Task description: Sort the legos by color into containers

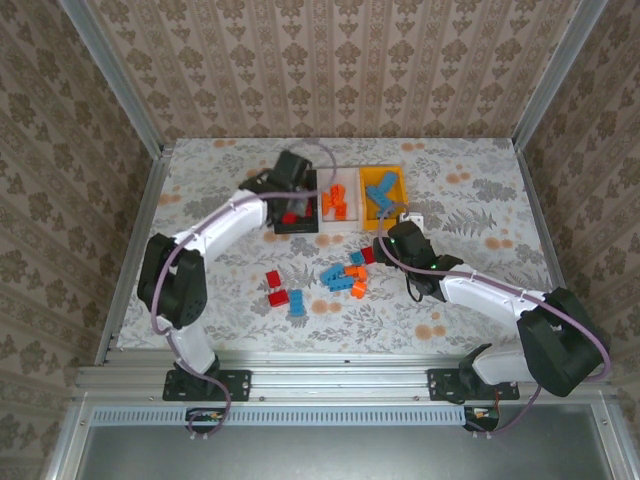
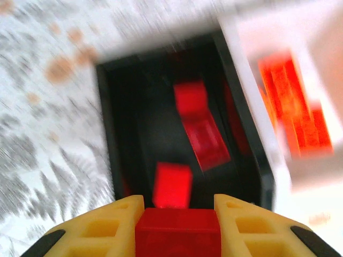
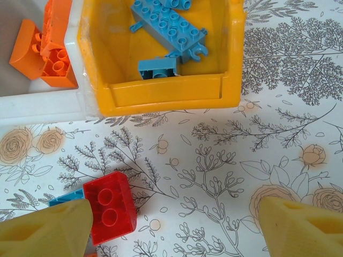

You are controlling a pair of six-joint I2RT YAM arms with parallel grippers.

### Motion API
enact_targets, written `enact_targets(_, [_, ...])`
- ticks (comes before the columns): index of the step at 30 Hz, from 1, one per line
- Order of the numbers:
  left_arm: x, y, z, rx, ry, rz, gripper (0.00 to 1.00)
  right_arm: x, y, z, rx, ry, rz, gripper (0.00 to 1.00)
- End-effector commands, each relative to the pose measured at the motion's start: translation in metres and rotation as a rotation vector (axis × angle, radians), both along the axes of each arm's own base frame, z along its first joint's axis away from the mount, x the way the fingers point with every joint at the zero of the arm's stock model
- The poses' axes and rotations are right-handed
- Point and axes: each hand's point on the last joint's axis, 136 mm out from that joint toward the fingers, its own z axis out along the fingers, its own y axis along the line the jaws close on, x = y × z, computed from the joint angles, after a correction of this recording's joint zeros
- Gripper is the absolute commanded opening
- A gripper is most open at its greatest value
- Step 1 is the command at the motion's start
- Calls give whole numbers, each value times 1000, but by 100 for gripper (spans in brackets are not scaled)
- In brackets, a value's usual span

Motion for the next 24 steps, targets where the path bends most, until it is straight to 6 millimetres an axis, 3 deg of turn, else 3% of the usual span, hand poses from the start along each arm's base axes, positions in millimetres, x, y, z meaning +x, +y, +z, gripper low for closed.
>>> enact_targets(1, [12,4,-33,45,135,30,21,1,0,4,-10,-3,-5,83])
enact_targets(5, [31,-5,-50,67,169,22,21,0,-1,7,-7,-12,-5,83])
enact_targets(11, [37,-7,-62,54,192,37,29,1,0,6,-6,-7,-1,83])
enact_targets(12, [37,-6,-61,52,193,39,33,0,0,6,-5,-7,0,82])
enact_targets(14, [35,-8,-56,43,190,34,52,0,0,7,-3,-8,1,82])
enact_targets(17, [30,-7,-34,24,156,35,75,-1,3,8,5,-11,13,82])
enact_targets(20, [18,-1,1,-9,91,57,90,-5,14,7,13,-15,48,83])
enact_targets(24, [-14,12,50,-131,26,100,94,-23,40,-5,61,38,64,82])
